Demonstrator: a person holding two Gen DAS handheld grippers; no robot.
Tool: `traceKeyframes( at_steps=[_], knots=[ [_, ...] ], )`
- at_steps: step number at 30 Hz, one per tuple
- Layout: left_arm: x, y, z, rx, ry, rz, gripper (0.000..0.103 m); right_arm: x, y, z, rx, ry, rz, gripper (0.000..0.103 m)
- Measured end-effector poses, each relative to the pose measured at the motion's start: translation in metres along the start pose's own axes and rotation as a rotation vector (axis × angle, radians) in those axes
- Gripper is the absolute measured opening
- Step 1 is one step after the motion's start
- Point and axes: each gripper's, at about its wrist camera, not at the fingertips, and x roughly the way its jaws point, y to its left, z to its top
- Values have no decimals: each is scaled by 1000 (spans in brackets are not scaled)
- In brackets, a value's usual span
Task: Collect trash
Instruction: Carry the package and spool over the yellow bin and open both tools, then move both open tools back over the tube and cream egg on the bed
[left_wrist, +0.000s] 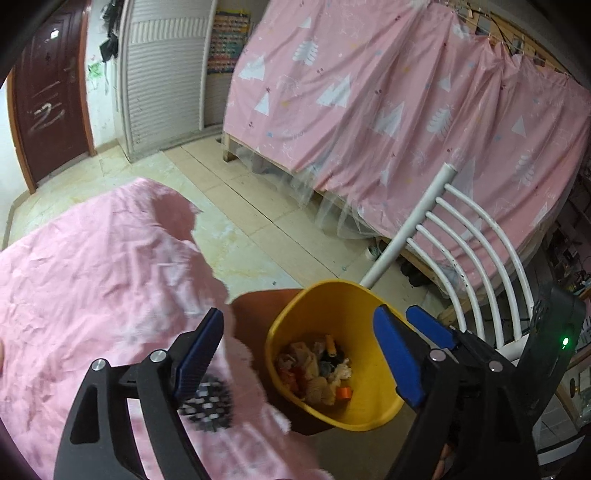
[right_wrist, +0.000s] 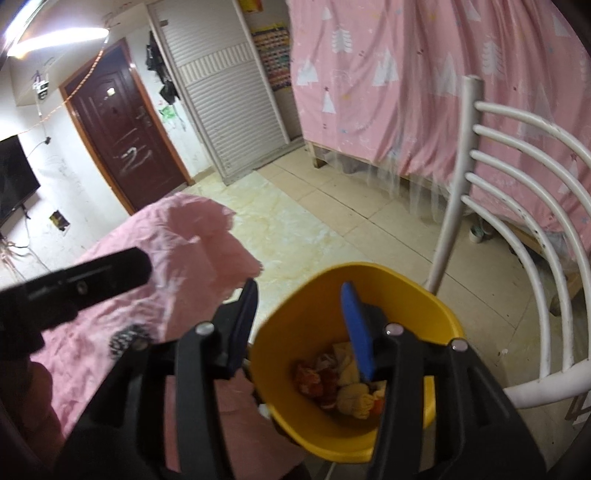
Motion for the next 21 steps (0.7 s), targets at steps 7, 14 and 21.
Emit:
traceKeyframes(
  at_steps=[7, 14, 21],
  knots=[
    [-34, 40, -3, -26, -70, 67, 76, 3, 42, 5, -39, -11, 48, 64],
    [-60, 93, -11, -76, -117, 179, 84, 9, 89, 10, -96, -6, 82, 70],
    [-87, 148, -21, -158, -150, 249, 85, 17, 143, 12, -167, 1, 124, 79]
  ],
)
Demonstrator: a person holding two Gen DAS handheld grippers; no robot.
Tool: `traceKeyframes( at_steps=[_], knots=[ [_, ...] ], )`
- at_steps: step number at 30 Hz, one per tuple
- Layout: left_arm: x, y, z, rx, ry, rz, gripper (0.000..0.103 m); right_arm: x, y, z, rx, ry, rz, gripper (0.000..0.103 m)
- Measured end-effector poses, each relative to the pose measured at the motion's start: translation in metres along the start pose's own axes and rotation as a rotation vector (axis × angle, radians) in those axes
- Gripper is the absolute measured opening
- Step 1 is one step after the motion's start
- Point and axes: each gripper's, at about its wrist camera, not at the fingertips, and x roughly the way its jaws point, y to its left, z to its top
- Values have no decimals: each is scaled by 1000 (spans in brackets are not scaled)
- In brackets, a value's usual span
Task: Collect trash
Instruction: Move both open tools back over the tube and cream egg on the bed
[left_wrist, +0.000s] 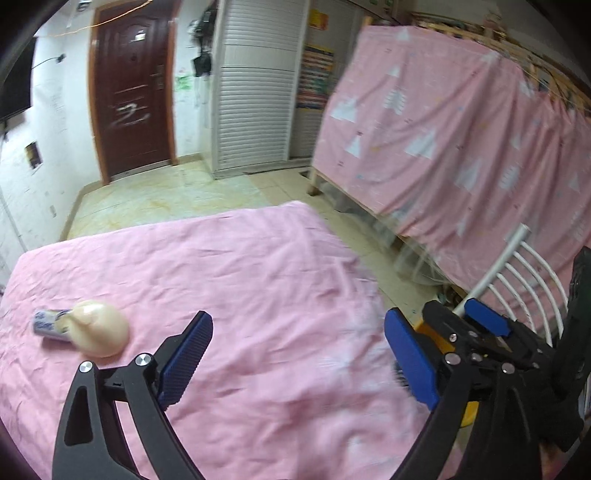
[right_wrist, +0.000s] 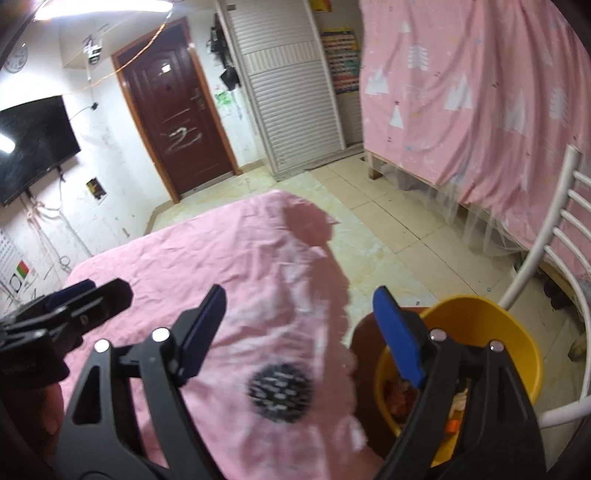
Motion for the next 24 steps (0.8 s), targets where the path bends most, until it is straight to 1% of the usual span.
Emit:
traceKeyframes(
  at_steps=[4, 6, 7, 14, 18, 20, 24],
  knots=[
    [-11, 35, -1, -49, -22, 41, 85, 10, 30, 1, -39, 17, 24, 79],
    [-15, 50, -3, -67, -36, 66, 85, 15, 47, 2, -63, 24, 40, 86],
    [-18, 60, -5, -78, -39, 79, 85, 17, 53, 2, -73, 26, 47, 86],
    [-36, 112, -14, -146, -67, 141, 86, 34, 107, 2, -158, 55, 102, 87],
    [-46, 144, -16, -186, -75, 177, 87, 41, 136, 2, -216, 60, 156, 87],
    [-51, 158, -16, -203, -79, 188, 87, 43, 149, 1, -240, 62, 190, 90],
    [-62, 186, -14, -242, -91, 225, 87, 50, 178, -1, -300, 85, 254, 91]
  ],
)
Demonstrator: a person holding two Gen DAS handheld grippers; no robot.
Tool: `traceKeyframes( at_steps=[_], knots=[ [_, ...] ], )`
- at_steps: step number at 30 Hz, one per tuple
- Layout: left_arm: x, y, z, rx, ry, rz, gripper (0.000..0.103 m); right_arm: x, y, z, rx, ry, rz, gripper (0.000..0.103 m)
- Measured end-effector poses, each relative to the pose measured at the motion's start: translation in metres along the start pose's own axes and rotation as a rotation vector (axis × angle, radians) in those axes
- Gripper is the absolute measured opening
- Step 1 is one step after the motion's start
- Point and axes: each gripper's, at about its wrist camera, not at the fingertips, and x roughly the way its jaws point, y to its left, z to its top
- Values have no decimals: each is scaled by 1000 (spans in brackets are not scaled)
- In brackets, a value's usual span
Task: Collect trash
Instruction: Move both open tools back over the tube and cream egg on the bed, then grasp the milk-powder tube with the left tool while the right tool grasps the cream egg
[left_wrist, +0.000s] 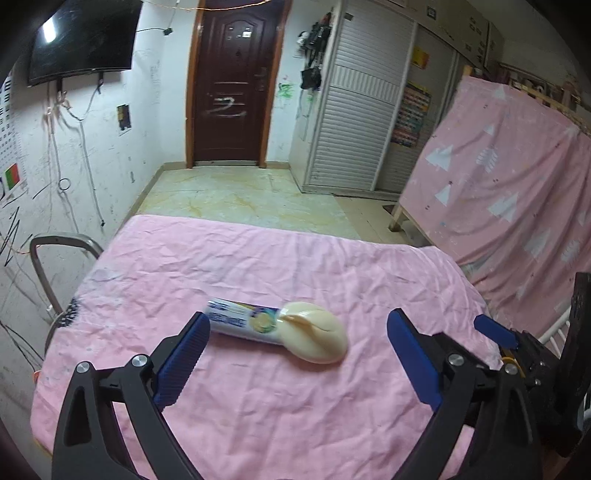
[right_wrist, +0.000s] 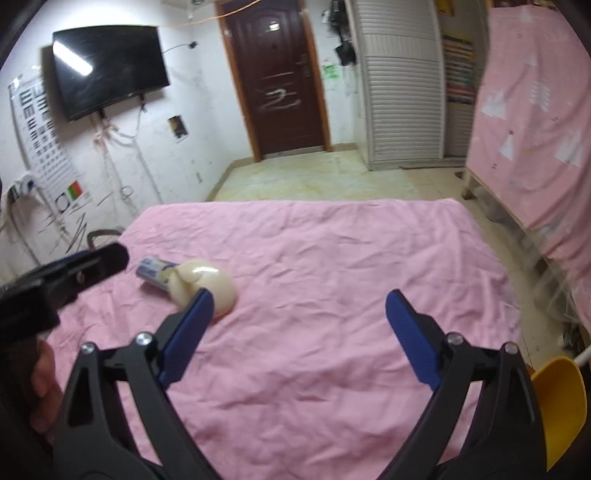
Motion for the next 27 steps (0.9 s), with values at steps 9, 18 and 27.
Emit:
traceKeyframes(
  at_steps=[9, 18, 27],
  knots=[
    [1, 45, 10, -95, 6, 77, 87, 42, 53, 1, -184, 96, 121, 94],
    [18, 62, 4, -167, 66, 107, 87, 77, 84, 6, -350, 179, 199, 94],
    [39, 72, -3, -310, 169, 90, 87, 108, 94, 15, -456, 225, 249, 93]
  ],
)
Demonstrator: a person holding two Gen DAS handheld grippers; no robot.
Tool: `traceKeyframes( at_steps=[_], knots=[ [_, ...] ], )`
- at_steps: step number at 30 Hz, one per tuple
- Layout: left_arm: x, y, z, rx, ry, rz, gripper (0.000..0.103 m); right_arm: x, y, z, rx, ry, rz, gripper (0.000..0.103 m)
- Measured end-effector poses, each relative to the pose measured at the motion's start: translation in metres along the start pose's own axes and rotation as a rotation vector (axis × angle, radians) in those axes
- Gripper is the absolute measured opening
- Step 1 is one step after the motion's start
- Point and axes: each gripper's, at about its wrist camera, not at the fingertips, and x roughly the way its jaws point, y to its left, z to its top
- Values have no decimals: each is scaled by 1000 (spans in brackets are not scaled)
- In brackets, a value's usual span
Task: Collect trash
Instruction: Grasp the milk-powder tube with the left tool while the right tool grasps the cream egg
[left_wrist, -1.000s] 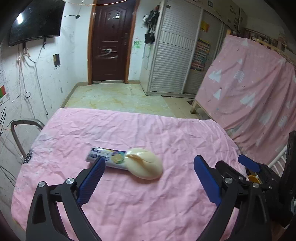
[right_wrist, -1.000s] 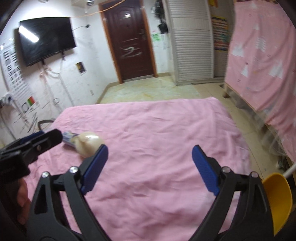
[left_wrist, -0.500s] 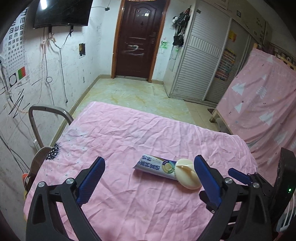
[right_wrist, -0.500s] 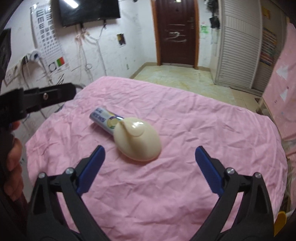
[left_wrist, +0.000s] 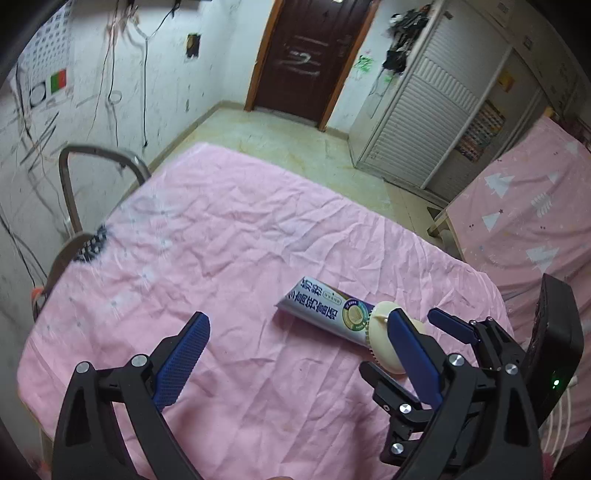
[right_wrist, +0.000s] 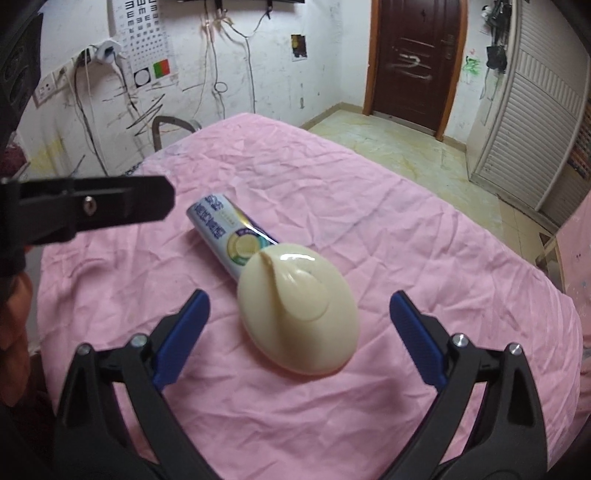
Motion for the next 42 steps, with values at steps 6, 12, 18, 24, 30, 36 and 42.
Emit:
traceKeyframes(
  at_steps=[6, 12, 18, 24, 30, 36, 42],
  knots=[
    [12, -4, -4, -84, 51, 5, 87, 8, -5, 2, -1, 7, 45, 78],
    [18, -14, -5, -118, 62, 24, 87, 10, -17, 1, 41, 14, 79, 65],
    [24, -21, -5, -167, 78, 37, 87, -5, -26, -8, 85, 0, 90, 65],
    [32, -35, -4, -204, 78, 68, 87, -53, -62, -31, 208, -92, 71, 65],
    [55, -54, -1, -274, 118, 134, 87, -105, -87, -56, 273, -188, 28, 65],
    [72, -73, 10, -309, 104, 230, 87, -145, -101, -82, 295, -264, 9, 65],
    [86, -82, 16, -370, 99, 282, 87, -162, -121, -109, 325, -281, -14, 66]
  ],
)
